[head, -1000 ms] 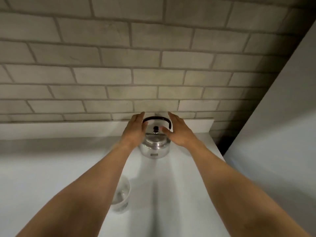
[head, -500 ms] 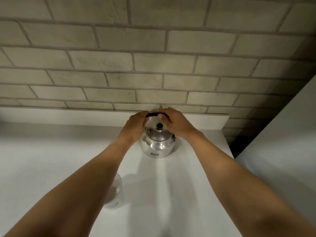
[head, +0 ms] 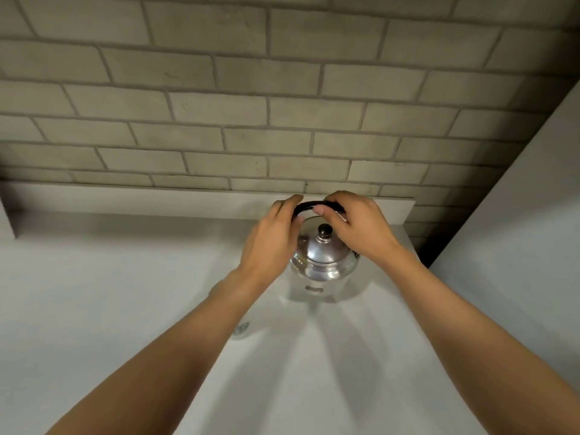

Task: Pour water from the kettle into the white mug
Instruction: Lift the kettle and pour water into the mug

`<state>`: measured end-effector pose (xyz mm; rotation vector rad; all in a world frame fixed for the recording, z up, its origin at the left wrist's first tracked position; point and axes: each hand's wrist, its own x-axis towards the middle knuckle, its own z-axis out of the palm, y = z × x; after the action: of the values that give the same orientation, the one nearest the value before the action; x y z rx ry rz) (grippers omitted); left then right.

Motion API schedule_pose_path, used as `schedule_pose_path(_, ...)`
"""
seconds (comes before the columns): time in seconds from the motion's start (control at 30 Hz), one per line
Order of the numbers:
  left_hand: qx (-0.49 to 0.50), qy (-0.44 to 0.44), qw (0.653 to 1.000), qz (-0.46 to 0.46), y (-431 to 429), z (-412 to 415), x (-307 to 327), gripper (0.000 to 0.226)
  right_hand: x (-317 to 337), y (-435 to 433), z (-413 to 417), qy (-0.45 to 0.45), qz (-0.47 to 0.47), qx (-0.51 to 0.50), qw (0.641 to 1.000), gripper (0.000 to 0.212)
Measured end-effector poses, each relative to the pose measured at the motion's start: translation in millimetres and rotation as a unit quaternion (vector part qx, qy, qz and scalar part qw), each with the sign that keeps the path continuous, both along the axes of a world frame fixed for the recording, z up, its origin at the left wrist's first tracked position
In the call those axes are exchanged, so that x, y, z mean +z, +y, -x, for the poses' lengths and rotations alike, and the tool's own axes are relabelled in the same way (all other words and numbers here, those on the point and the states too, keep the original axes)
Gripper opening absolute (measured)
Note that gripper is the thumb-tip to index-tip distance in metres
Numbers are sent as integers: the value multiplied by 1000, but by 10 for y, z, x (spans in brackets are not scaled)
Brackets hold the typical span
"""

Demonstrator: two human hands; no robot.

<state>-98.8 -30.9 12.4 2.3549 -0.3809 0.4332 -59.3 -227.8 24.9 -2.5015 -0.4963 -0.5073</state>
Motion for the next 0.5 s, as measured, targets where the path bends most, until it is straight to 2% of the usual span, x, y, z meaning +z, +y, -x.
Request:
schedule_pose_path(0.07, 18, -37, 999, -32, 3, 370, -107, 51, 45, -9, 167, -4, 5, 1, 1000, 39)
schedule_pose_path(0.17, -1, -70, 992, -107, -4, 845, -343, 54, 121, -32, 387, 3, -1, -1, 1000, 35)
schedule_pose_path(0.27, -17, -17, 988, -150, -39, 1060, -523, 59, 184, -36, 572, 7, 4, 6, 1000, 36)
schedule_pose_path(0.5, -27, 89, 993, -67, -121, 1261, -645, 77, 289, 83, 867, 22, 49, 40, 998, 38)
